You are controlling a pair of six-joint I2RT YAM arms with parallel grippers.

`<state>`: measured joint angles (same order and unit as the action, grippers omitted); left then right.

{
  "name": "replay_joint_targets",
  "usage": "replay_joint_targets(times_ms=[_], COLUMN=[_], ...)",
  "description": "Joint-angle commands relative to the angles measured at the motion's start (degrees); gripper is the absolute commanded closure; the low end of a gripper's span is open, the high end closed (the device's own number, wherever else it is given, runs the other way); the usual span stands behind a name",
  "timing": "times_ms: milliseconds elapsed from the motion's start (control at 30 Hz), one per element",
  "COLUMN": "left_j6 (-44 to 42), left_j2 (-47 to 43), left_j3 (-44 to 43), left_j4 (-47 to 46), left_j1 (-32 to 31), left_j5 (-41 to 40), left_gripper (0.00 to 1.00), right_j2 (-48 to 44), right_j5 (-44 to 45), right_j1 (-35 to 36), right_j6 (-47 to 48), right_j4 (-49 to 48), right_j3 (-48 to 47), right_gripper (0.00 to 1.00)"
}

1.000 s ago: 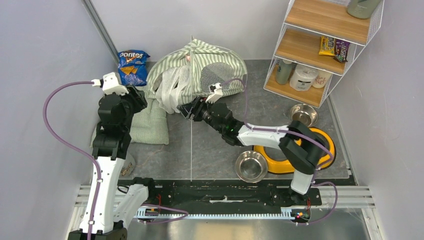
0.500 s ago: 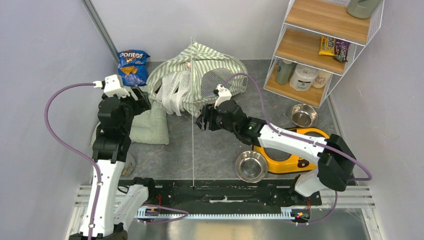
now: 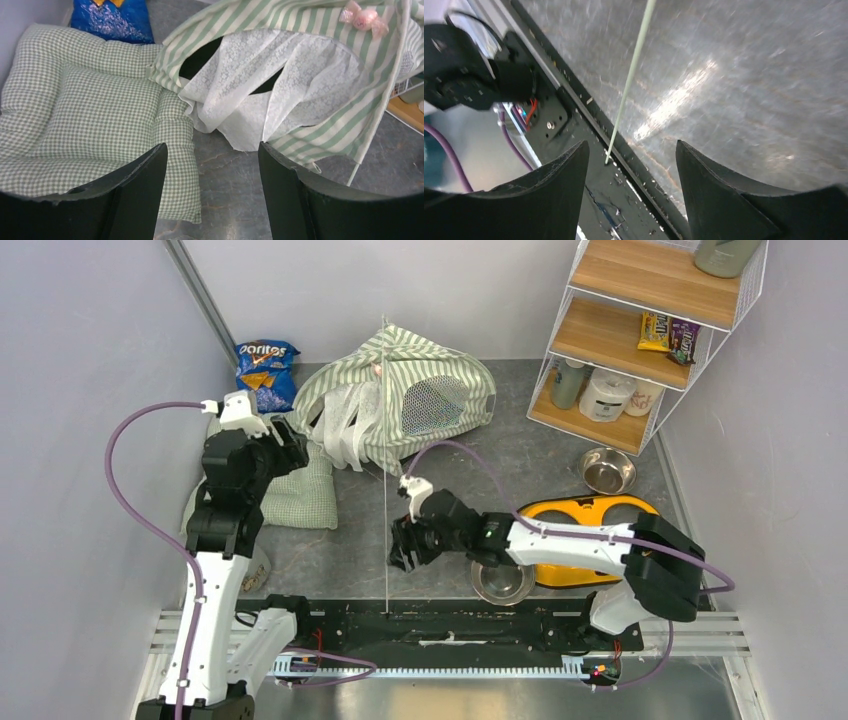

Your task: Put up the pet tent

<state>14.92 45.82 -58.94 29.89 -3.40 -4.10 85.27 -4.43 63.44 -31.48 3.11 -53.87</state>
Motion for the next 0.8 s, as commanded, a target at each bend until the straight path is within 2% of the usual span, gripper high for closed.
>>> replay_joint_targets(times_ms=[0, 200, 367, 467, 533, 633, 767], left_j6=[1.5, 0.7, 2.1, 2.4, 2.4, 2.5, 3.2], left_j2=[-2.5, -4.9, -6.5, -7.7, -8.3, -9.0, -9.2], left_j3=[2.1, 5.0, 7.6, 9.1, 9.9, 11.1, 12.3], left_j4=[-0.3, -1.2, -2.0, -2.0, -1.6, -1.5, -1.9], left_j1=[-0.1, -0.1, -0.1, -0.1, -0.1, -0.1, -0.1], left_j5=[3.0, 3.6, 3.9, 5.8, 5.7, 6.6, 9.8], left_gripper=[0.27, 0.27, 0.28, 0.28, 0.28, 0.28, 0.28], right_j2=[4.0, 10.0, 13.0, 14.0, 13.7, 12.0, 8.1], right_j5=[-0.2, 7.4, 15.8, 19.1, 21.2, 22.2, 23.1], right_j1=[4.6, 10.6, 15.3, 16.8, 17.6, 17.6, 17.6], right_j6=[-0.5, -4.1, -6.7, -8.5, -10.2, -13.3, -16.5], right_j4=[-8.1, -17.8, -24.1, -26.6, -26.6, -25.2, -18.2], right_j3=[1.9, 4.1, 5.7, 6.0, 6.0, 6.1, 4.5], right_gripper=[0.29, 0.45, 0.53, 0.71, 0.87, 1.0, 1.0])
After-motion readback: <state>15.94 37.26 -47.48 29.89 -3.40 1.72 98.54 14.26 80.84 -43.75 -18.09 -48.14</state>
